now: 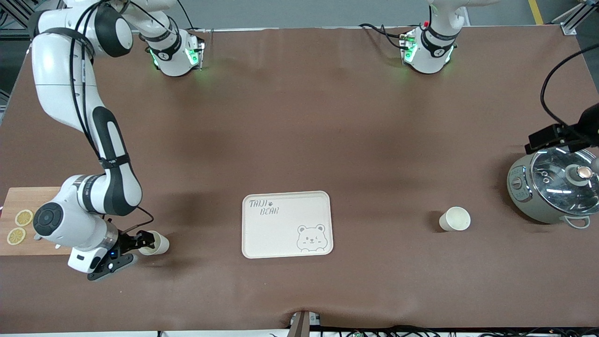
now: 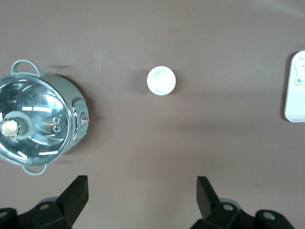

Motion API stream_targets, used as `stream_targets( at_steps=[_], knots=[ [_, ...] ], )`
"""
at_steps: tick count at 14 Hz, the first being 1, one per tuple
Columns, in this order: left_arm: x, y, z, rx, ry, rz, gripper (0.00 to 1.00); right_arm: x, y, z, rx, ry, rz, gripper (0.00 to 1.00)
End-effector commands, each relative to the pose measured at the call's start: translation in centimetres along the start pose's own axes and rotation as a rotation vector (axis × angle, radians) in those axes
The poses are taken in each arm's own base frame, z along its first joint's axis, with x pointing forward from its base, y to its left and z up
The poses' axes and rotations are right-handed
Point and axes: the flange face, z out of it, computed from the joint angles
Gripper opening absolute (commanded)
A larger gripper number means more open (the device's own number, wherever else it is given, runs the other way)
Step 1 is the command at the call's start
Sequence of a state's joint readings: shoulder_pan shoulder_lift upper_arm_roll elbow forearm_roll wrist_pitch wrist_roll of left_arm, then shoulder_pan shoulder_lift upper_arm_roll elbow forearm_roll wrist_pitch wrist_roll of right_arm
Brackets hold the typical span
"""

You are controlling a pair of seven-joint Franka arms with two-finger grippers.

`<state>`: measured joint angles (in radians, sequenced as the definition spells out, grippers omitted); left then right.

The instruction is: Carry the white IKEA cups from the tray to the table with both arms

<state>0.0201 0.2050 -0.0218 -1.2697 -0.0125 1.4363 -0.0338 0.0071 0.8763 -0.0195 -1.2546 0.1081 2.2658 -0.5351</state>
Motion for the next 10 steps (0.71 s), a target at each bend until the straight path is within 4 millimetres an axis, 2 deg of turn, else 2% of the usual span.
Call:
stream_targets(
  at_steps=[1,2,5,7,10],
  knots=[
    [-2.4,0.1,-1.9,0.011,-0.01,-0.003,1.0,-0.1,-0.6,-2.9,0.057,-0.037,0.005,1.0],
    [-2.9,0.0,-2.5,0.012,-0.006,0.0,1.0,0.2,-0.6,-4.7,0.064,-0.037,0.01,1.0],
    [-3.4,0.2,-2.7,0.013,-0.022,0.001,1.0,0.0,-0.9,-9.9,0.094,-0.092,0.016,1.0],
    [-4.1,0.4,-3.3,0.015,-0.029,-0.002,1.0,-0.2,-1.6,-15.5,0.091,-0.097,0.059,1.0],
    [-4.5,0.8,-3.9,0.013,-0.02,0.003,1.0,-2.4,-3.6,-23.1,0.127,-0.193,0.162,1.0]
  ],
)
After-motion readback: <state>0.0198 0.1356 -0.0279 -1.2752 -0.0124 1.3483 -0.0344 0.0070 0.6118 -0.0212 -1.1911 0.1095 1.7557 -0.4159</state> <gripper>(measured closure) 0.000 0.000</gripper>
